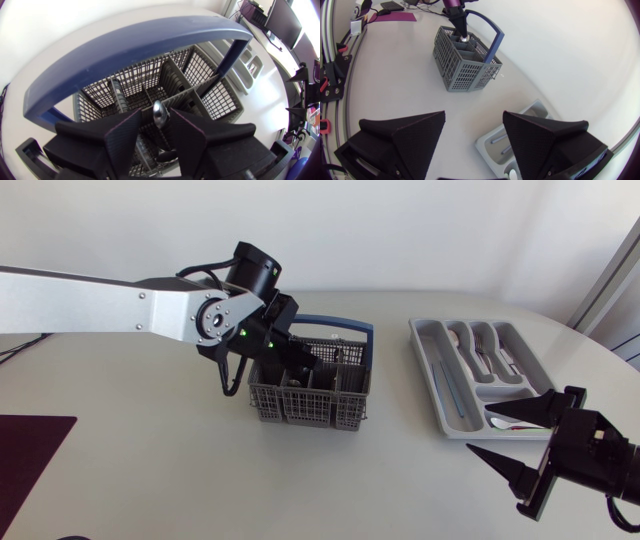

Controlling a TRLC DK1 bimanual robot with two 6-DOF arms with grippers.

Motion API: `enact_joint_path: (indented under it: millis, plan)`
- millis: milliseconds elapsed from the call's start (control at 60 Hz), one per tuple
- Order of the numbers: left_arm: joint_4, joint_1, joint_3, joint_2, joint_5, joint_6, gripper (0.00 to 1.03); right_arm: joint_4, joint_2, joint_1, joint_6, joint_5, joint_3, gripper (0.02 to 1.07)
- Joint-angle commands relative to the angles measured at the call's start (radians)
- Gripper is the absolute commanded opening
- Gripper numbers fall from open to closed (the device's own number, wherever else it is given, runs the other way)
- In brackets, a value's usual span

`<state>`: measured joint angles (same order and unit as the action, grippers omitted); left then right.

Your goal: Sort the cutlery from the basket into the organizer compartments.

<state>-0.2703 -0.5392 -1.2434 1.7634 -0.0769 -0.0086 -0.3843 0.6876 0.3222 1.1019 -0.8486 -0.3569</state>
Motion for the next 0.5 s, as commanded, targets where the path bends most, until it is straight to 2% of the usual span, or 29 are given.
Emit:
enact_joint_path:
  millis: [0,250,383,483]
  plan:
    - [0.026,0.004,0.032,0.033,-0.001,-0.037,0.36,0.010,-0.010,-0.008,-0.024,0.000,0.024,0.85]
    - [0.048,-0.002,0.029,0.048,-0.008,-0.051,0.28,0.010,-0.013,-0.011,-0.024,0.000,0.024,0.85]
    - [0.060,-0.007,0.030,0.057,-0.008,-0.053,0.20,0.010,-0.017,-0.014,-0.024,0.003,0.027,0.85]
    - [0.060,-0.015,0.030,0.062,-0.011,-0.056,0.20,0.009,-0.020,-0.015,-0.027,0.006,0.027,0.85]
